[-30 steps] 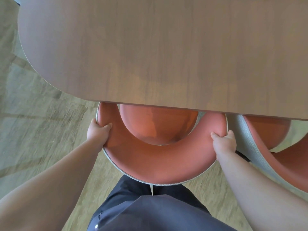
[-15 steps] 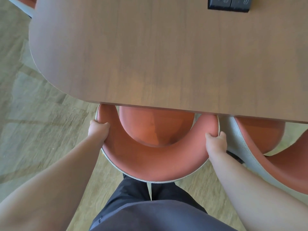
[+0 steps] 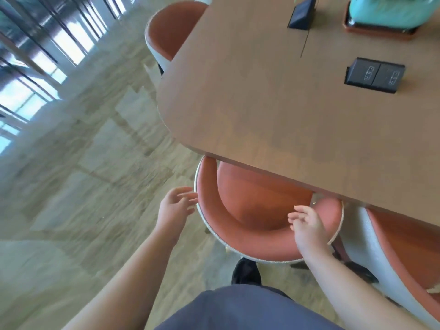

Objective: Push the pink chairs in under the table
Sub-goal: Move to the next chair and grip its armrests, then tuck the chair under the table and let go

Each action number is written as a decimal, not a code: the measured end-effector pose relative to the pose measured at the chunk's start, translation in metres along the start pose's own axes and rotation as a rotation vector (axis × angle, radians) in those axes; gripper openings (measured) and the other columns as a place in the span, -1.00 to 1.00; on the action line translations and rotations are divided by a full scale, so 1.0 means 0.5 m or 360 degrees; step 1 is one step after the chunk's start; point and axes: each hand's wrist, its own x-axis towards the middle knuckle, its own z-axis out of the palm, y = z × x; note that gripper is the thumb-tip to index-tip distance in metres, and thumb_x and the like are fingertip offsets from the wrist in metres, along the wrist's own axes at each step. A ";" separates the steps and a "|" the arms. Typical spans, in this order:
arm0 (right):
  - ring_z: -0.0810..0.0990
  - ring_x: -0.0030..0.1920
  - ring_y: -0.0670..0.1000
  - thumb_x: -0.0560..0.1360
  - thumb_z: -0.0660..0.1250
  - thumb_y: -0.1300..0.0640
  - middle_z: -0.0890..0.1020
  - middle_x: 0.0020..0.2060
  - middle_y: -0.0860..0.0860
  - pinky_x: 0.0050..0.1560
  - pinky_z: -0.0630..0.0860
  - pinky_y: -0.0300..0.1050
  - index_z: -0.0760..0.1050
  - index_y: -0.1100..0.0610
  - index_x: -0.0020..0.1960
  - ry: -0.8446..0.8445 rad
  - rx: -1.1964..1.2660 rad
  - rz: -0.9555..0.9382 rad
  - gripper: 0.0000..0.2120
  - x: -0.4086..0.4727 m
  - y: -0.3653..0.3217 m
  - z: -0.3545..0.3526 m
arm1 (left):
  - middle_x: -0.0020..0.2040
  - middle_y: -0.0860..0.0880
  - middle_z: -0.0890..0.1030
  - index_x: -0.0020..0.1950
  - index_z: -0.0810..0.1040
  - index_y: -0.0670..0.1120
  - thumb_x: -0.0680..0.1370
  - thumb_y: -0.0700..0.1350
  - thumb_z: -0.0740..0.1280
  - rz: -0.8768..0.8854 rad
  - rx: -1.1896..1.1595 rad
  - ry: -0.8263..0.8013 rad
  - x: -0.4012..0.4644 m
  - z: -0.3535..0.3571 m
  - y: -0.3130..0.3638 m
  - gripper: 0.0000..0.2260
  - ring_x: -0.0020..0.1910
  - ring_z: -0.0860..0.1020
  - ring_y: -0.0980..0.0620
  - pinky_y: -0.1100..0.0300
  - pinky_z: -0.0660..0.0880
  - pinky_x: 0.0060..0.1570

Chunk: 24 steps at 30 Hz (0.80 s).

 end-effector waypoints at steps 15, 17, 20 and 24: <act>0.69 -0.10 0.03 0.58 0.08 0.37 0.70 -0.12 0.06 -0.08 0.65 -0.07 0.55 0.06 0.09 -0.0026 0.0549 0.0056 -0.66 -0.274 0.025 -0.064 | -0.07 -0.07 0.75 0.12 0.62 -0.08 0.61 -0.34 0.16 0.0205 0.0032 -0.0183 -0.318 -0.118 -0.072 -0.71 -0.06 0.72 -0.06 0.00 0.64 -0.02; 0.70 -0.11 0.00 0.55 0.09 0.37 0.71 -0.19 -0.02 -0.13 0.63 -0.14 0.57 0.03 0.09 -0.0056 0.0511 -0.0088 -0.63 -0.293 0.033 -0.103 | -0.07 -0.08 0.75 0.13 0.61 -0.11 0.60 -0.37 0.15 0.0210 -0.0075 -0.0228 -0.355 -0.110 -0.075 -0.70 -0.08 0.73 -0.06 0.03 0.64 -0.06; 0.70 -0.13 -0.06 0.52 0.09 0.37 0.72 -0.19 -0.08 -0.12 0.62 -0.14 0.56 0.01 0.07 -0.0068 0.0417 -0.0301 -0.62 -0.292 0.039 -0.165 | -0.12 -0.09 0.75 0.09 0.61 -0.15 0.58 -0.41 0.13 0.0270 -0.0153 -0.0238 -0.393 -0.075 -0.067 -0.69 -0.16 0.73 -0.04 0.10 0.67 -0.18; 0.68 -0.19 -0.08 0.49 0.08 0.42 0.72 -0.23 -0.09 -0.10 0.60 -0.06 0.56 0.04 0.04 0.0027 0.0455 -0.0290 -0.60 -0.257 0.062 -0.253 | -0.11 -0.10 0.75 0.09 0.61 -0.13 0.58 -0.39 0.13 0.0278 -0.0121 -0.0243 -0.416 0.010 -0.063 -0.69 -0.13 0.72 -0.04 0.01 0.64 -0.09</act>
